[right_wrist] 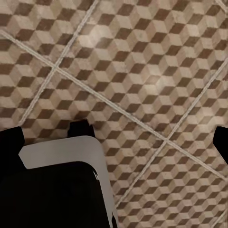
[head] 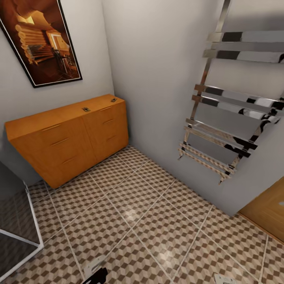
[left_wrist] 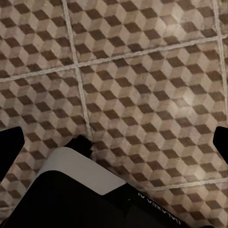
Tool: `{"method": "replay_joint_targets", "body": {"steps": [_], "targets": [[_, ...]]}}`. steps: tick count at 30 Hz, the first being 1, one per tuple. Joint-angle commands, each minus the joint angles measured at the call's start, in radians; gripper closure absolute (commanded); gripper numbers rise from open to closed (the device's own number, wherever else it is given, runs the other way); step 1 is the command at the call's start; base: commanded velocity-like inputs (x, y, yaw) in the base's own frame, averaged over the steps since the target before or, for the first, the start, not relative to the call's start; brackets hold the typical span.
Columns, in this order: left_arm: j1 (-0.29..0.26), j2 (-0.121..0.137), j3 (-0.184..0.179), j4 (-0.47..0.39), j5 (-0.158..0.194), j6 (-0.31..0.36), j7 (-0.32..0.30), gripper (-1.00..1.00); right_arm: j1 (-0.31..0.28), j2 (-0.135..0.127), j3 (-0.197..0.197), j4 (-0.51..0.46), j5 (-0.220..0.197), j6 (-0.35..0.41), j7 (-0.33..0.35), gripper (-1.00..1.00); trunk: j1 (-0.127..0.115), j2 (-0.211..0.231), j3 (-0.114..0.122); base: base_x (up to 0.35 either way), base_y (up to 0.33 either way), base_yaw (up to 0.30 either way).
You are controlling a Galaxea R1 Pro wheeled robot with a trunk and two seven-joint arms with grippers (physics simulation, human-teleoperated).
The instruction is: Take the four mousetraps from the cabinet in the bathroom and place them on the bathroom floor. Make sure all four end up on the same floor surface, and ensure that at least two of them are either under or directly next to the same bathroom sink.
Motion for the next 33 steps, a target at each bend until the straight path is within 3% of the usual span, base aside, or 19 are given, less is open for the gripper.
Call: {"method": "replay_joint_targets", "body": {"steps": [1, 33], "targets": [[-0.001, 0.0, -0.008, 0.0, 0.006, -0.002, 0.004, -1.0, -0.001, 0.0, 0.008, 0.002, -0.007, -0.004, 0.0, -1.0, 0.0, -0.001, -0.002, 0.0, 0.0, 0.275], [-0.001, -0.002, -0.008, 0.0, 0.006, -0.002, 0.005, -1.0, -0.001, 0.0, 0.008, 0.002, -0.007, -0.004, 0.0, -1.0, 0.0, -0.001, -0.019, 0.0, 0.0, 0.274]]}}
